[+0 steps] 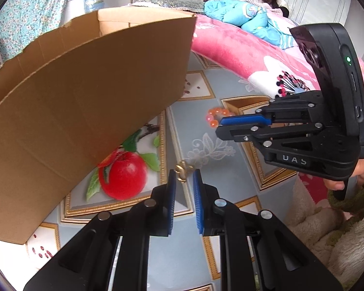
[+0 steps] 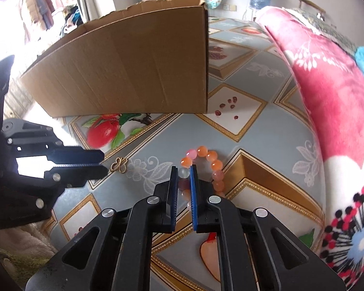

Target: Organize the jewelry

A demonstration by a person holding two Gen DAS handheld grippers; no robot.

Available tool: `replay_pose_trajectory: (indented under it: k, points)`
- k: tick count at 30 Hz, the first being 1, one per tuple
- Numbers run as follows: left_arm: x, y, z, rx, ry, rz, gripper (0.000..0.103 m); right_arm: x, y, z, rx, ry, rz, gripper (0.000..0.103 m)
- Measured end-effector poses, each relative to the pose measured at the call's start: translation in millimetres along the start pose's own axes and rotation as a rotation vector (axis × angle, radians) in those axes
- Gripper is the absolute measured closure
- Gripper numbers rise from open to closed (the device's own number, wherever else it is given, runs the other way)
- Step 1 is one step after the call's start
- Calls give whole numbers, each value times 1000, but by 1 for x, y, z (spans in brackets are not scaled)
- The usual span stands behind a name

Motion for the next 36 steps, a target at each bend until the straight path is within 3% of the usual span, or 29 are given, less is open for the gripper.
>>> replay_pose_trajectory:
  k: [10,21,24,28,32,36]
  points:
    - [-6,2,-8,-18,-10,81,89,10,0,-1,17,19,-20,96]
    - [22,-5,-12,-55,-244,124,89,11,-3,1,18,24,-29,96]
    - [21,-2,-4,-15,-196,80,88,12,-2,1,17,26,-31,96]
    - [8,5,-2,12,-99,24,77,13,-2,0,18,25,-29,96]
    - [2,11,-8,10,-105,-7,63,13,-1,0,17,25,-29,96]
    - [1,12,-15,-3,-113,-53,62,14,-1,0,18,26,-31,96]
Point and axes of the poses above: each gripper's, at about its wrist camera, not at the fingertips, and z roughly against the way its jaws point, x to its right, y to its top, the point moved 8 cm from there along -z, roughly the way its jaws point, and after that the axes turned 6 degrees about -y, right-handed, at the moved point
